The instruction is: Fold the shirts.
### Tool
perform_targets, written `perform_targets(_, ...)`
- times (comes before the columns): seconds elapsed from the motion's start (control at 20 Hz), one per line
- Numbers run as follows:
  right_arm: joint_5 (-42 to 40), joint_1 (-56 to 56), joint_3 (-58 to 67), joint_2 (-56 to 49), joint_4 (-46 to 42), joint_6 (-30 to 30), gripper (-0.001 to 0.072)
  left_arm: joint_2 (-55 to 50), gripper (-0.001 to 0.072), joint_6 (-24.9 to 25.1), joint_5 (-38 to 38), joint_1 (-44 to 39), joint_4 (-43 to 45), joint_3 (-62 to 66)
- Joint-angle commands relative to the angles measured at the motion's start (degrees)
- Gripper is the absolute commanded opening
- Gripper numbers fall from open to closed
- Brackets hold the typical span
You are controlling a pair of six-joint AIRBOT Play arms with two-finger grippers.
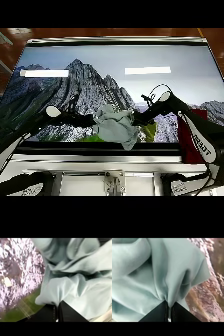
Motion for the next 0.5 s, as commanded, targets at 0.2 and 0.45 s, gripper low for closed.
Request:
perform_targets(0.2, 2.51, -0.28, 15.63, 18.23, 0.15, -8.72, 0.0063, 16.94, 0.0036, 8.87, -7.26, 1.88, 4.87, 18.38)
perform_targets(0.45, -1.99, -0.28, 36.02, 35.06, -6.03, -6.23, 0.0063, 25.79, 0.0036, 8.79, -5.90, 2.10, 10.78, 43.06)
